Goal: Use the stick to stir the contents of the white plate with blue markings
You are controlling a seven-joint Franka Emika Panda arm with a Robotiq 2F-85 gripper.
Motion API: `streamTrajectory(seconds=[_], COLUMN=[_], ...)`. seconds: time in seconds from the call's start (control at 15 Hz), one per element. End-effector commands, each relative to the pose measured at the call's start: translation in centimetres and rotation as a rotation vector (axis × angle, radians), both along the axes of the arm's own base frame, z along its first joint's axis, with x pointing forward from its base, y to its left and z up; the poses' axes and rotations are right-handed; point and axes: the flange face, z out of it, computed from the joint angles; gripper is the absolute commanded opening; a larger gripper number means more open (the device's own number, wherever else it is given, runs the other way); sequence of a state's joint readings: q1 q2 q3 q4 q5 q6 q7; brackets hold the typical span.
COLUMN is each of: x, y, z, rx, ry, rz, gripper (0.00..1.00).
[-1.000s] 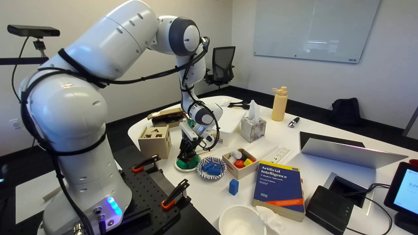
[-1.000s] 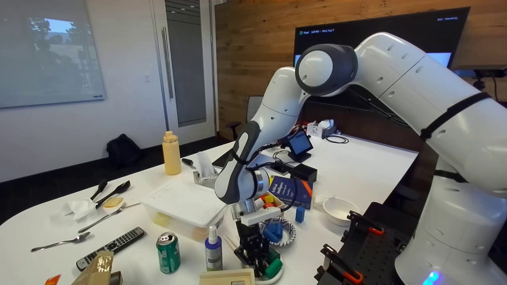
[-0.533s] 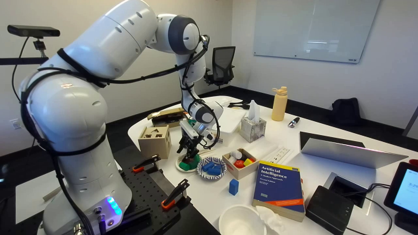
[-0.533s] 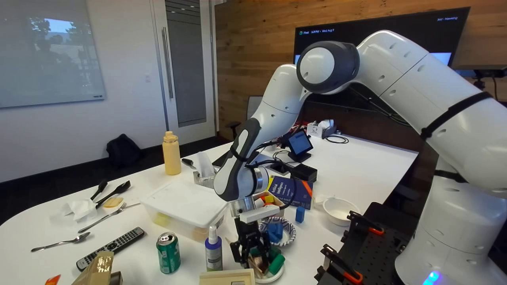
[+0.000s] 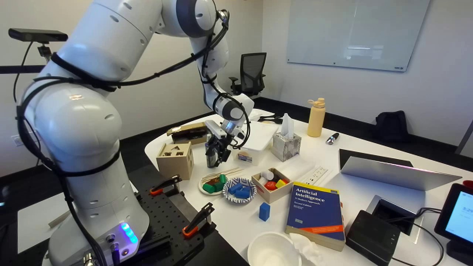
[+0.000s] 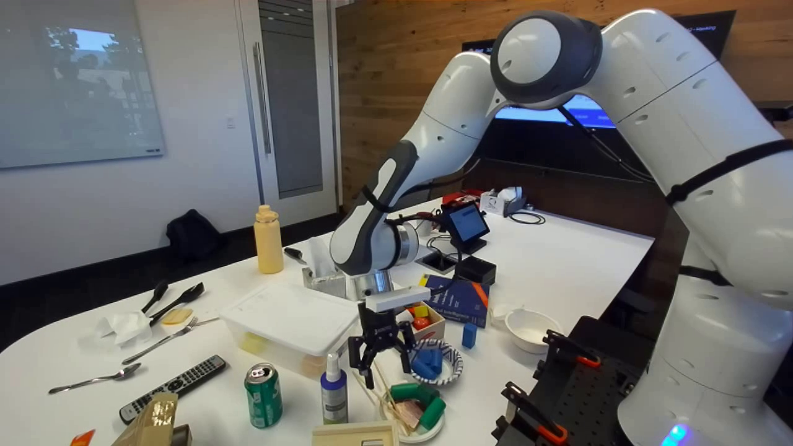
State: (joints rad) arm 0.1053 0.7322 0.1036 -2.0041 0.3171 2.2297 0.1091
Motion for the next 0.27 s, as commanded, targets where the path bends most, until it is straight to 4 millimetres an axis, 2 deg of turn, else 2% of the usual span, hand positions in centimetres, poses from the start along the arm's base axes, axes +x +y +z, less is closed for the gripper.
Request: streamTrajectory(seconds=[0.0,0.2], x=[-0.6,-0.5], y=[-0.2,-0.5], z=[4.2,5.6], rx=[-0.062,-0.074], ry=[-0.042,-0.061], rz=[-0.009,-0.003], gripper=[1.0,1.0])
